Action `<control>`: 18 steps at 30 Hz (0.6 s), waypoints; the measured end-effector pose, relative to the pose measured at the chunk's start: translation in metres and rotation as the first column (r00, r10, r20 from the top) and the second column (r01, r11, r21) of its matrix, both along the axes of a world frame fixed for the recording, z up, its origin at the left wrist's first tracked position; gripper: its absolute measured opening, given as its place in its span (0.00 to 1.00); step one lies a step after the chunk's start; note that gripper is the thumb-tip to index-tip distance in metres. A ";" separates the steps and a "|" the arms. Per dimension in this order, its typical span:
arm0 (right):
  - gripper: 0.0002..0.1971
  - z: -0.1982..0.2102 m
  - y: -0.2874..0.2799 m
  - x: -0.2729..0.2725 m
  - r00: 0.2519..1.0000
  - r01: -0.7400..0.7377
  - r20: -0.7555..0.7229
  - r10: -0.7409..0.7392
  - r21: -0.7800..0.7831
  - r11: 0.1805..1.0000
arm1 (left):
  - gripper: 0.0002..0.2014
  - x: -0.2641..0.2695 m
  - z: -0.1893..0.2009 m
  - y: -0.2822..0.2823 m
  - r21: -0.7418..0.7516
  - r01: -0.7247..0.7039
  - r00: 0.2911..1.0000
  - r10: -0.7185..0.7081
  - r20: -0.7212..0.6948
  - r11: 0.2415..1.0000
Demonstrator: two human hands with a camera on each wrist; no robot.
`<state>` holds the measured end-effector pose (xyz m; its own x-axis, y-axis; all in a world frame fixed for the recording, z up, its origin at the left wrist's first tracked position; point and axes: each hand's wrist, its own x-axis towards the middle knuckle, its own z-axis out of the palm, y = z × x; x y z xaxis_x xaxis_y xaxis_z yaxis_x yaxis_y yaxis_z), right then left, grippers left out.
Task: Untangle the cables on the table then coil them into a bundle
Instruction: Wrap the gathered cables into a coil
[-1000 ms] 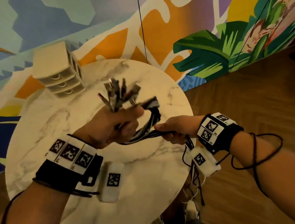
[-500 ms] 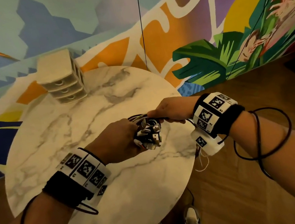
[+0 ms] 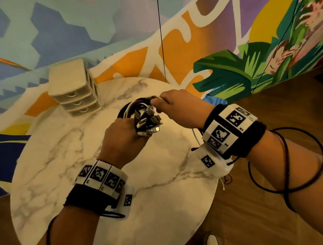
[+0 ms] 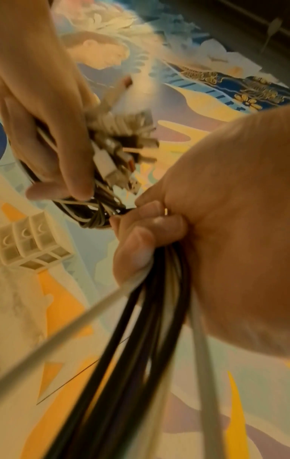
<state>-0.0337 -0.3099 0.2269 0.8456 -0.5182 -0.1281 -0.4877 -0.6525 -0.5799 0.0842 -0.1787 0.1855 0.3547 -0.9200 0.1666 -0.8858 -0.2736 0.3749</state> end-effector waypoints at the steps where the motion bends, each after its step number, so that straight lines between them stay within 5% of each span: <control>1: 0.26 0.000 0.003 0.001 1.000 0.005 0.007 -0.005 -0.008 1.000 | 0.19 0.000 0.001 -0.002 -0.011 -0.026 0.999 0.026 -0.019 1.000; 4: 0.18 -0.002 0.012 -0.001 0.999 0.008 0.033 -0.007 -0.013 1.000 | 0.20 0.005 -0.001 -0.007 -0.021 -0.153 0.970 0.146 -0.193 0.988; 8: 0.11 -0.005 0.025 -0.007 0.998 0.004 0.061 -0.004 0.008 1.000 | 0.13 0.005 -0.002 -0.010 -0.025 -0.298 0.837 0.248 -0.488 0.954; 10: 0.09 -0.005 0.029 -0.008 0.996 -0.003 0.091 -0.001 0.050 0.999 | 0.17 0.000 -0.002 -0.011 -0.016 -0.358 0.730 0.269 -0.629 0.934; 14: 0.09 -0.005 0.032 -0.010 0.967 -0.005 0.244 -0.079 0.327 0.945 | 0.20 -0.010 -0.003 -0.011 -0.041 -0.431 0.457 0.179 -0.871 0.902; 18: 0.11 -0.009 0.036 -0.010 0.937 0.038 0.301 -0.179 0.422 0.906 | 0.21 -0.012 -0.005 -0.012 -0.075 -0.395 0.347 0.072 -0.935 0.916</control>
